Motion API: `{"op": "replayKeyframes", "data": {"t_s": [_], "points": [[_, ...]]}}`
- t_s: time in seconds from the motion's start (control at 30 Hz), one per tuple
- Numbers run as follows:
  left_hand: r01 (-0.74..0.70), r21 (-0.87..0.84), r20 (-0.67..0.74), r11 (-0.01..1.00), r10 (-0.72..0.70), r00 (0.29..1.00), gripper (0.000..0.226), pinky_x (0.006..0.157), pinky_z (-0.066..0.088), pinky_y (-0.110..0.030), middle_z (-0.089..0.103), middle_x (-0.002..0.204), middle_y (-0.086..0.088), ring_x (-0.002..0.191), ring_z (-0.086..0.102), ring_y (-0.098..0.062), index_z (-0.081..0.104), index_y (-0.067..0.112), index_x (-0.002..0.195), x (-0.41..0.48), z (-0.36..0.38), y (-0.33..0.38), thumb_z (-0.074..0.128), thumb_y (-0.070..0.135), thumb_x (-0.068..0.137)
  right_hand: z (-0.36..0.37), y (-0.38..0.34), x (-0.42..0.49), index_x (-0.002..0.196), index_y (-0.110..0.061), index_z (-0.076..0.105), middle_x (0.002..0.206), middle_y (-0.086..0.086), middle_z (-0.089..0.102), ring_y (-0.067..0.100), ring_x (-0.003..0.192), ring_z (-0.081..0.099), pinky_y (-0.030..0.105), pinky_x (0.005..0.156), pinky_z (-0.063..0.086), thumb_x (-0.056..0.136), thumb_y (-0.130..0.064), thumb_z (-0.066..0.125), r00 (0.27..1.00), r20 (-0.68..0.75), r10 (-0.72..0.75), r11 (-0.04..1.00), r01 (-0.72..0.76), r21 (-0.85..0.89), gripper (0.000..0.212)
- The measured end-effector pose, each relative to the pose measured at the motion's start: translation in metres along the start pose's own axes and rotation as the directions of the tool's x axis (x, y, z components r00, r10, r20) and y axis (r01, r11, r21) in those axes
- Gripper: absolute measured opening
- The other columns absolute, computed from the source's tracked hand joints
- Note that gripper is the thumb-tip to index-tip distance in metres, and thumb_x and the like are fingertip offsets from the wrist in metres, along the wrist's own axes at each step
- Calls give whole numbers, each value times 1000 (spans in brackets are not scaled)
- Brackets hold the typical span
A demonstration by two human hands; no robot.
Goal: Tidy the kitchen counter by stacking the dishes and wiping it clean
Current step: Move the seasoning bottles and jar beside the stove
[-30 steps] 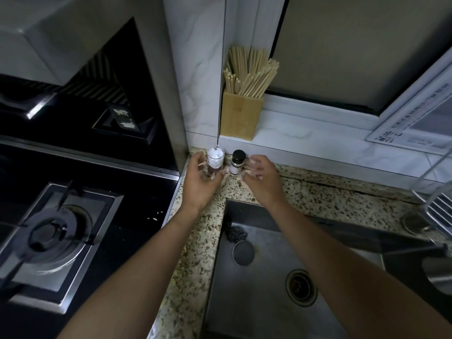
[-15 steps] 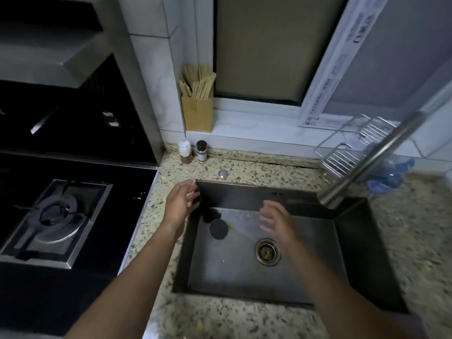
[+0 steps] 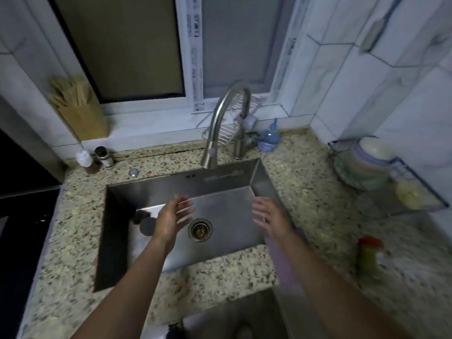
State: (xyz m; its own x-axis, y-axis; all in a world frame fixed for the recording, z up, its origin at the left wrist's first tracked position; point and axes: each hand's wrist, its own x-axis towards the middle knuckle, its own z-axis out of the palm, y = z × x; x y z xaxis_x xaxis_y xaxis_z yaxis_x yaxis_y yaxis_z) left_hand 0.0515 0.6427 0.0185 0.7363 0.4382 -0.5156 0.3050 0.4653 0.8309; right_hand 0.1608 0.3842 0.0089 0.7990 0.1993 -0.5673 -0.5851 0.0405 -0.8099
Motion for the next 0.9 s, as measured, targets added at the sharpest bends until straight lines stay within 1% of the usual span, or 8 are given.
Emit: {"op": "replayKeyframes", "data": {"t_s": [0.17, 0.3, 0.4, 0.47, 0.57, 0.7, 0.83, 0.9], "points": [[34, 83, 168, 996, -48, 985, 40, 95, 53, -45, 69, 123, -16, 106, 68, -30, 65, 4, 124, -9, 81, -29, 44, 35, 109, -87, -13, -36, 131, -5, 60, 120, 13, 64, 30, 111, 62, 35, 88, 51, 105, -19, 49, 974, -198, -106, 993, 115, 35, 32], [35, 179, 263, 983, -81, 961, 36, 102, 50, -50, 70, 124, -18, 100, 69, -29, 69, 10, 118, -18, 130, -48, 44, 34, 108, -152, -12, -59, 107, -14, 69, 107, 9, 72, 27, 102, 67, 40, 89, 54, 100, -25, 59, 919, -351, -178, 984, 178, -33, 17], [22, 242, 334, 970, -104, 937, 36, 105, 47, -50, 72, 119, -13, 107, 68, -31, 69, 13, 116, -32, 164, -63, 42, 35, 109, -213, -3, -66, 96, -16, 72, 89, 12, 73, 37, 84, 68, 43, 76, 54, 90, -33, 59, 782, -590, -201, 976, 214, -48, 23], [15, 285, 361, 958, -122, 925, 38, 102, 50, -49, 75, 116, -9, 110, 69, -31, 69, 13, 118, -39, 180, -73, 43, 38, 108, -252, 2, -70, 87, -23, 68, 83, 7, 71, 40, 82, 68, 54, 75, 59, 85, -44, 52, 652, -716, -250, 968, 152, -200, 27], [-6, 329, 387, 944, -129, 913, 36, 89, 55, -42, 77, 112, -7, 106, 71, -29, 70, 13, 116, -51, 197, -84, 44, 37, 108, -283, 2, -89, 91, -22, 65, 92, 8, 67, 33, 84, 67, 41, 65, 58, 89, -36, 55, 555, -762, -334, 927, 45, -373, 17], [-36, 382, 400, 924, -130, 907, 32, 87, 54, -41, 76, 108, -10, 94, 71, -26, 71, 12, 110, -66, 216, -96, 44, 30, 109, -314, -1, -83, 108, -14, 61, 108, 15, 63, 18, 71, 62, 22, 38, 50, 87, -27, 78, 673, -696, -250, 915, -71, -397, 30], [16, 402, 395, 916, -189, 899, 36, 87, 54, -40, 74, 111, -14, 95, 69, -29, 68, 4, 118, -71, 228, -113, 42, 27, 109, -326, 1, -59, 136, -34, 50, 139, 13, 45, 34, 104, 61, 44, 53, 63, 78, -48, 80, 791, -600, -123, 870, -204, -448, 67], [35, 403, 394, 915, -208, 895, 37, 87, 55, -40, 75, 112, -15, 97, 70, -30, 67, 2, 121, -71, 233, -121, 43, 28, 109, -325, 0, -51, 148, -35, 40, 148, 11, 35, 34, 112, 52, 38, 52, 61, 83, -46, 76, 821, -561, -110, 817, -247, -522, 75]]}}
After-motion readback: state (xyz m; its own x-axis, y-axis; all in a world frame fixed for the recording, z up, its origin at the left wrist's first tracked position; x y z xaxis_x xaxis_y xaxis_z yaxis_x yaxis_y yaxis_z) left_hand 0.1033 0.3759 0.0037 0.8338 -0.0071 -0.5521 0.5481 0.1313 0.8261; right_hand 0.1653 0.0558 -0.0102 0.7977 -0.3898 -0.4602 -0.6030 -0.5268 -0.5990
